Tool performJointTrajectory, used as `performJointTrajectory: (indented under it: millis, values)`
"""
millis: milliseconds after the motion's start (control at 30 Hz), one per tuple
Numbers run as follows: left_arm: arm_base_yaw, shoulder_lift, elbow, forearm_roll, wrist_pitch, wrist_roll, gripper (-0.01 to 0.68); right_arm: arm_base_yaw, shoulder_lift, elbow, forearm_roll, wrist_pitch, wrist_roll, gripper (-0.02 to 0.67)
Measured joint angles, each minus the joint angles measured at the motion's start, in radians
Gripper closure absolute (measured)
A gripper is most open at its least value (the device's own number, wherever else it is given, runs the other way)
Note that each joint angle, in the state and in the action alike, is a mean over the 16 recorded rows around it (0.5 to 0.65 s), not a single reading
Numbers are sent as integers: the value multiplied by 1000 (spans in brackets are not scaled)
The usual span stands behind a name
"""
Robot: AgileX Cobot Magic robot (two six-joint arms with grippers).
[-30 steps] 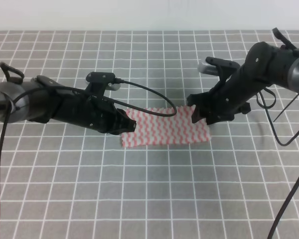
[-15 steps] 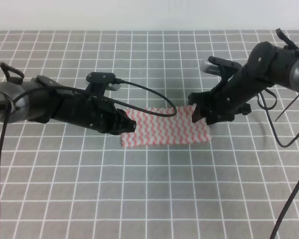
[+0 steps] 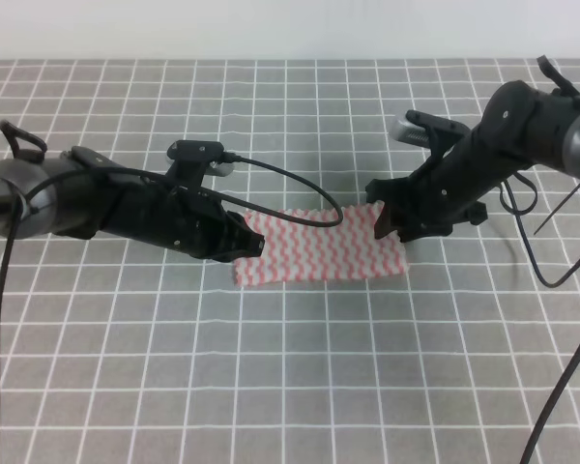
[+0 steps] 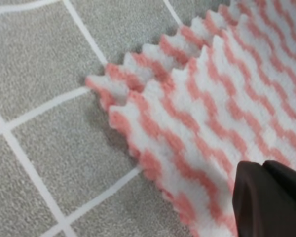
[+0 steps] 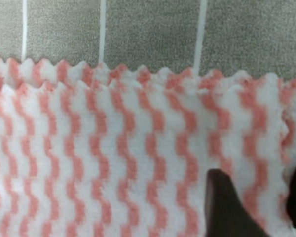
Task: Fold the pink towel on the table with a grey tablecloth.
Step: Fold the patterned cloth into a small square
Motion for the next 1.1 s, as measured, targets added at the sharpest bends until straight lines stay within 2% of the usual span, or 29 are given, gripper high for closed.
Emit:
performJointTrajectory:
  millis: [667, 833, 1100]
  values:
    - [0, 1, 0, 0, 4, 2, 676, 0, -2, -14, 2, 0, 0, 626]
    - [0, 0, 0, 0, 5, 3, 675, 1, -8, -37, 1, 9, 0, 655]
    - [0, -1, 0, -1, 8, 5, 675, 4, -16, -70, 17, 27, -2, 660]
